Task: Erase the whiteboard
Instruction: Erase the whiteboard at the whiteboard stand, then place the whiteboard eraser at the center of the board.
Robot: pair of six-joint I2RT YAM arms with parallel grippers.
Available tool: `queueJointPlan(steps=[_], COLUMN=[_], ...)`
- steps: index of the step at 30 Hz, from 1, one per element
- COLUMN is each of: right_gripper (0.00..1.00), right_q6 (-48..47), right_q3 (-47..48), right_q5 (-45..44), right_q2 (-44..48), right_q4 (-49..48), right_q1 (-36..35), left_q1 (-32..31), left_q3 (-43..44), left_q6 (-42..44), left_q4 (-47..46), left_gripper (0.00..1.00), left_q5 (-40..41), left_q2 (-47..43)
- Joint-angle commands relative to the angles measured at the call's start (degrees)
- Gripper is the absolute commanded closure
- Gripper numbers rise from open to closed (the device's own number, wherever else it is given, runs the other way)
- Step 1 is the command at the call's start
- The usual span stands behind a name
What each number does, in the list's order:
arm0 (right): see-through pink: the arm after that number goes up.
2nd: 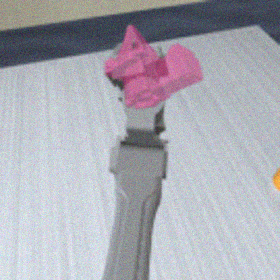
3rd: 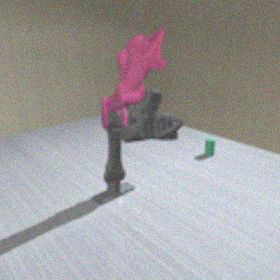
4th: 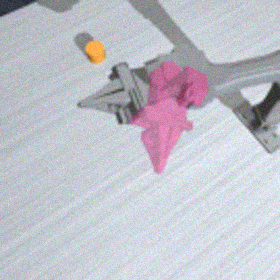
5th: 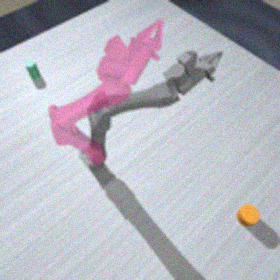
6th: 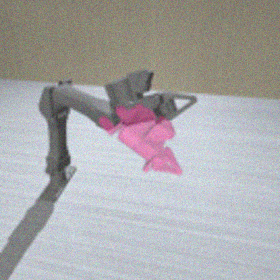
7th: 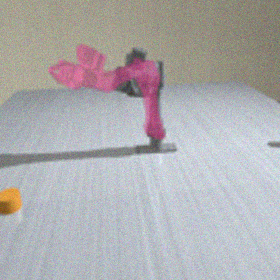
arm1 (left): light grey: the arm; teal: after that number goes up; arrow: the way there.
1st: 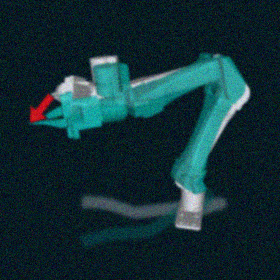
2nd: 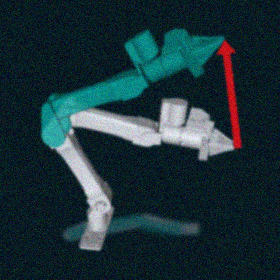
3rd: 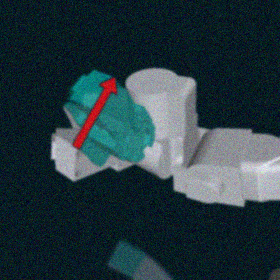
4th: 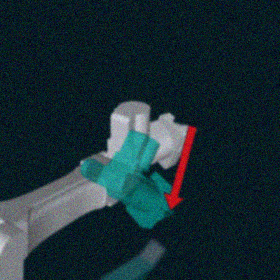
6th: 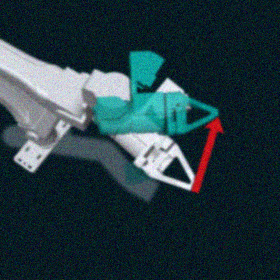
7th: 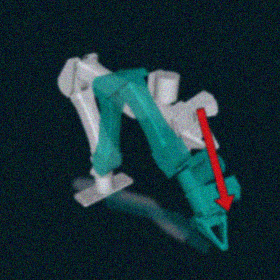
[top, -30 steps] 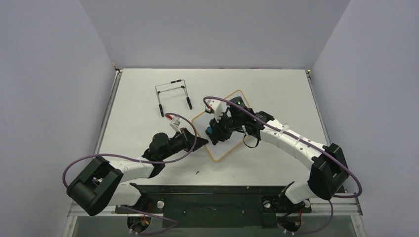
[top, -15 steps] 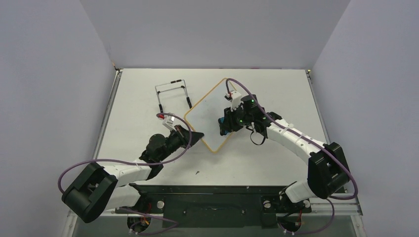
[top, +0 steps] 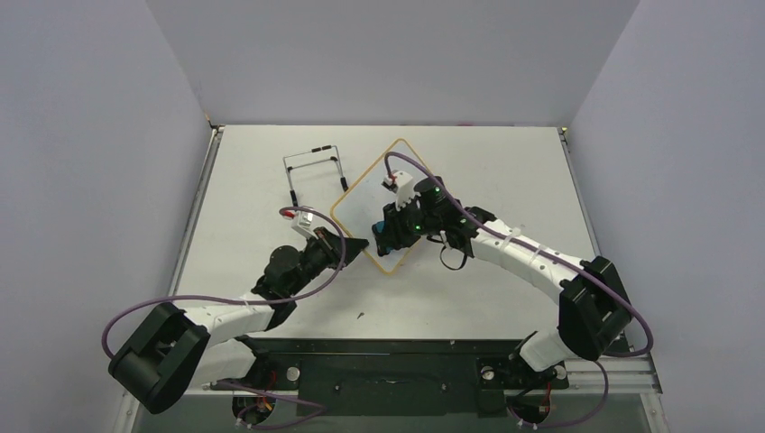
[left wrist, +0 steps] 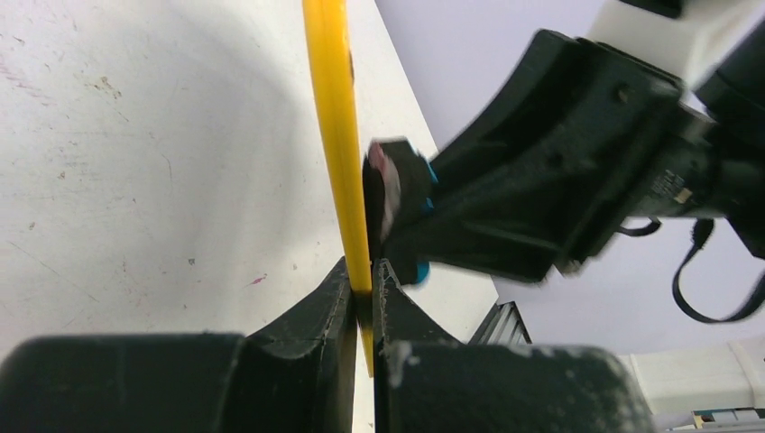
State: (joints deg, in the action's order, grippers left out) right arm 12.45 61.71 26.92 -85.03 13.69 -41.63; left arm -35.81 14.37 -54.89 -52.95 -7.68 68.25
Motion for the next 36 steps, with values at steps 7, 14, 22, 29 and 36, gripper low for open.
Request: queueJointPlan(steps=[7,14,22,29,36], right_gripper=[1.0,1.0,1.0,1.0,1.0], right_q6=[-4.53,-7.89,-14.52,-23.04,-26.38], right_q3=[-2.11,-1.28,-0.58,0.15,1.21], right_q5=[-11.52,-16.71,-12.86,3.08,4.92], right_q2=[-1.2,0.3,5.63,6.25,-0.07], right_q4=[-1.94,0.04,4.86,12.01,15.68], right_q1=[13.55,21.47,33.55,43.91,44.98], left_q1=[0.83,2.17,7.67,14.93,19.33], left_q3=[2.06,1.33,1.65,7.33,18.65], left_q6=[0.19,2.66,9.42,13.56,22.63], left_q4=[-8.42,-4.62,6.29,11.99,21.66], left_gripper=[1.0,1.0,1.0,1.0,1.0], left_q5=[-5.33,-10.54,-16.42,-24.23,-29.85], left_q2=[-5.11,-8.99,-15.37,-15.1,-12.07])
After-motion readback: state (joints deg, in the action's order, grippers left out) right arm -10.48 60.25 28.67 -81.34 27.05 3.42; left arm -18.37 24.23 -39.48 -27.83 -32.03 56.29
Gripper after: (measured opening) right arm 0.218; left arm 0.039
